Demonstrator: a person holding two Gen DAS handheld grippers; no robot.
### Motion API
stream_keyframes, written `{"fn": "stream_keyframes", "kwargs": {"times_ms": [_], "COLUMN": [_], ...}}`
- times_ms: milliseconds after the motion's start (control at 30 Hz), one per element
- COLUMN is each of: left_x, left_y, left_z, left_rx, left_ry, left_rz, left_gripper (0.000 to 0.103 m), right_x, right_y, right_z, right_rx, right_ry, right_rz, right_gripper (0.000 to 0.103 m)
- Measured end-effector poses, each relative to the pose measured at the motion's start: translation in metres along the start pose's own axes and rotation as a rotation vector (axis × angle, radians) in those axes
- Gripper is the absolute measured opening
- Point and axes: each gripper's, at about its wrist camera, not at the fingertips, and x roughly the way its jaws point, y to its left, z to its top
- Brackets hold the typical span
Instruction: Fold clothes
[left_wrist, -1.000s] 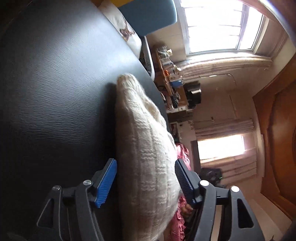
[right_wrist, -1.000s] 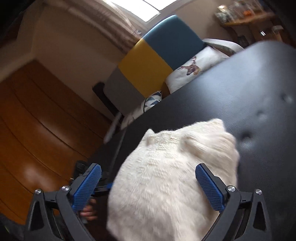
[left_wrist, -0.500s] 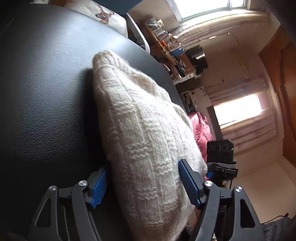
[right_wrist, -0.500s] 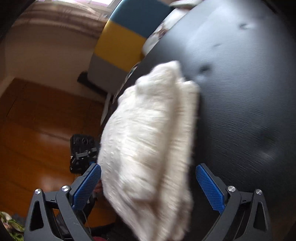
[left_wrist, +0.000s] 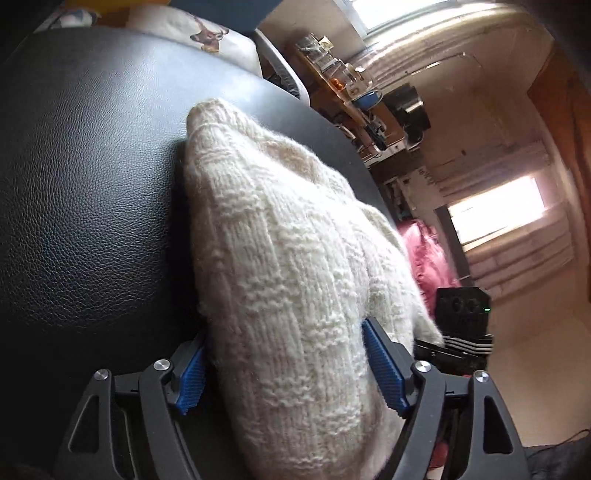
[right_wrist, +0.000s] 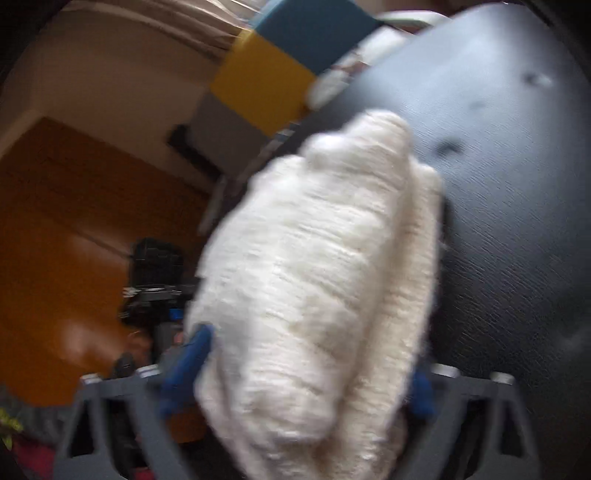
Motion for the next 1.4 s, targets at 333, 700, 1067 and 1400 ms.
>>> {"fn": "stream_keyframes", "kwargs": {"times_ms": [333,700,1067,1400], "left_x": [-0.004,-0.013,0.022,0.104], "left_y": [-0.003,-0.029,-0.091,-0.175], "left_z": [-0.008,-0.023,0.019,0.100], "left_rx": [-0.005,0.108,0.225,0.353], "left_ry": [-0.002,-0.063,-0.076,-0.023], "left_rz": [0.042,0.081,-0.117,-0.206], "left_gripper": [0.054,0.047,0.044,0.044], "right_x": [0.007,0.016,-0.048,-0.118], "right_y": [0.010,0.025,0.017,0.008], "right_z": [-0.004,0.010,0.015,0.057], "right_rx": [-0.086,-0.080,-0.087,-0.085], "right_ry": [-0.001,0.012,-0.160,-0.348], "right_rz": [-0.002,-0.072,-0.127,-0.237], "right_gripper": [0.071,0.060,0.052,0.052]}}
